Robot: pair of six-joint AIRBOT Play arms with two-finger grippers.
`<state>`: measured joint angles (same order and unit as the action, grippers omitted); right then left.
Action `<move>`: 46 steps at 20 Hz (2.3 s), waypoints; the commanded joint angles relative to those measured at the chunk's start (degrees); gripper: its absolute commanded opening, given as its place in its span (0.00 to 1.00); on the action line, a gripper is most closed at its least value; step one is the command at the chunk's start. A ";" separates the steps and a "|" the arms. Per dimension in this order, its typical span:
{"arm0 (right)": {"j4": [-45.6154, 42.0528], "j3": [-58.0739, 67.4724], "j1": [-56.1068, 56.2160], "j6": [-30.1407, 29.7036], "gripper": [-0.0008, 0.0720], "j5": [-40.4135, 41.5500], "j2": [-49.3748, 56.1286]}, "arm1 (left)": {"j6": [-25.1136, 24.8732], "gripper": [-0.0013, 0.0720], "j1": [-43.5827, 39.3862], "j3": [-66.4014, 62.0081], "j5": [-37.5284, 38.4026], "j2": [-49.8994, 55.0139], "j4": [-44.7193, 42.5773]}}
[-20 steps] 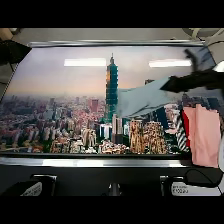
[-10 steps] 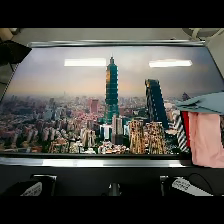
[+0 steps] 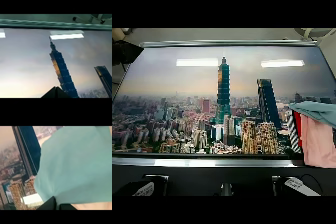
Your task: Fold the shirts.
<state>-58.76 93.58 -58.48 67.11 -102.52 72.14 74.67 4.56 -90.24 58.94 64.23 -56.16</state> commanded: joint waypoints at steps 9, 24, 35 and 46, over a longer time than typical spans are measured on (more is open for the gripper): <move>-30.23 -29.86 1.31 -5.44 0.03 0.17 -9.88 | -0.42 0.05 -0.13 0.17 -1.53 0.83 0.04; -33.75 -4.09 22.53 -12.59 0.92 27.41 -7.15 | 5.75 0.04 -8.22 -3.50 -4.70 7.23 -23.65; -21.03 -1.92 56.92 -2.08 0.96 10.12 10.23 | 23.12 0.96 -14.91 2.27 17.09 17.84 -37.05; -21.44 -1.92 56.89 -3.08 0.96 9.88 10.23 | 22.91 0.96 -14.93 2.05 16.98 18.01 -37.00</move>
<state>-80.31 91.59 -1.69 64.10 -92.38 82.28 97.36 -10.33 -88.27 75.96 82.28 -93.19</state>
